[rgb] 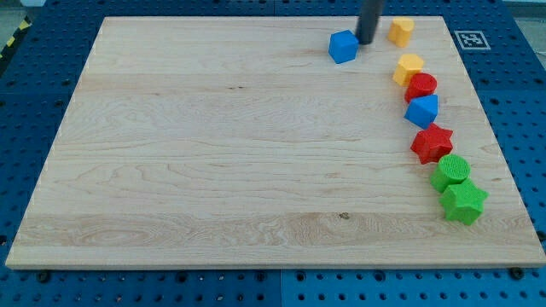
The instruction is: Place the cube between the yellow blocks
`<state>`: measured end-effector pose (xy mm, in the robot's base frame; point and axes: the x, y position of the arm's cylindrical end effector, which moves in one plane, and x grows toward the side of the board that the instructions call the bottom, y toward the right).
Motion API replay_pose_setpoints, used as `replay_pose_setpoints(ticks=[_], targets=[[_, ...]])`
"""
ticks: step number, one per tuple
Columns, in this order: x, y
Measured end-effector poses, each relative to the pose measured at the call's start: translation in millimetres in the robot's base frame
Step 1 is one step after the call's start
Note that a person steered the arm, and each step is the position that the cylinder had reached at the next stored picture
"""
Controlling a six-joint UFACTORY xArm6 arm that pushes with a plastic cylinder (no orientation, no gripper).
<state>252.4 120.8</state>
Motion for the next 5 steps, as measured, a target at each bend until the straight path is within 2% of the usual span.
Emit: replay_pose_setpoints(ticks=[2,5], targets=[[12,-99],[33,-80]])
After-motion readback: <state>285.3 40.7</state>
